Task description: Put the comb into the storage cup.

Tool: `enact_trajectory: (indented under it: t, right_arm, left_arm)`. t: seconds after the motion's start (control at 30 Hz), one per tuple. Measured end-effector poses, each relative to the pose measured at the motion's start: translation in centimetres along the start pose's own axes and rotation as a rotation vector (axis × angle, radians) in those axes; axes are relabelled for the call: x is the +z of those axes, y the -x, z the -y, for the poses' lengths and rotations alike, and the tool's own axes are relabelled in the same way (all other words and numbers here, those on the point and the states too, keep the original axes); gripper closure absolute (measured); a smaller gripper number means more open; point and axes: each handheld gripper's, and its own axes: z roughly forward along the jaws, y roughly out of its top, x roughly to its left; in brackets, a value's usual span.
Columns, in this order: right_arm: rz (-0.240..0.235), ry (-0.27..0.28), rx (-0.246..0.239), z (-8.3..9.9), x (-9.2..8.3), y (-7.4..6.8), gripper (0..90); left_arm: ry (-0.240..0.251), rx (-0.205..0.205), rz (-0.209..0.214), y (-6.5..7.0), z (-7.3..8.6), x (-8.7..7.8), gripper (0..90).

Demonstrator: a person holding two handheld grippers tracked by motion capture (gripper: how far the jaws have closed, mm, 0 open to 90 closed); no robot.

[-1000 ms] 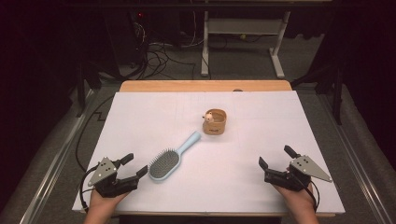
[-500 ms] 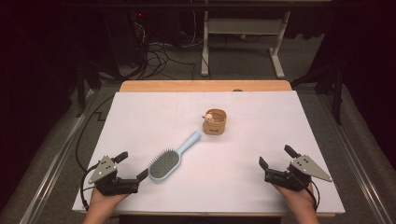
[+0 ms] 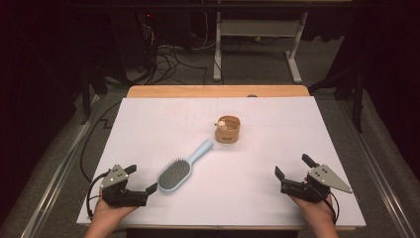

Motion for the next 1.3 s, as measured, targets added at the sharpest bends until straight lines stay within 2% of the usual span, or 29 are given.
enact_trajectory:
  t: [0.1,0.23,0.5,0.67,0.83,1.07,1.3]
  right_arm:
    - [0.001,0.006,0.003,-0.1,-0.2,0.0,1.6]
    - [0.005,0.006,0.004,-0.1,-0.1,0.1,1.6]
    - [-0.001,0.002,-0.003,-0.1,0.0,-0.1,1.6]
    - [-0.001,0.006,0.004,-0.1,0.0,0.0,1.6]
    - [-0.005,0.008,0.012,-0.1,-0.1,0.0,1.6]
    - [-0.011,0.014,0.01,-0.2,-0.1,0.0,1.6]
    - [-0.015,0.016,0.018,-0.2,-0.2,0.0,1.6]
  left_arm:
    - [-0.062,0.0,0.005,0.0,0.1,0.2,0.2]
    - [-0.11,0.01,-0.014,0.1,0.1,0.2,0.2]
    - [-0.199,0.029,-0.002,0.4,0.1,0.7,0.2]
    - [-0.286,0.047,-0.016,0.7,-0.3,1.3,0.2]
    - [-0.368,0.087,-0.012,1.4,-1.6,1.8,0.2]
    - [-0.452,0.137,-0.005,2.2,-3.9,2.5,0.2]
    - [-0.499,0.153,0.007,2.9,-5.0,3.4,0.2]
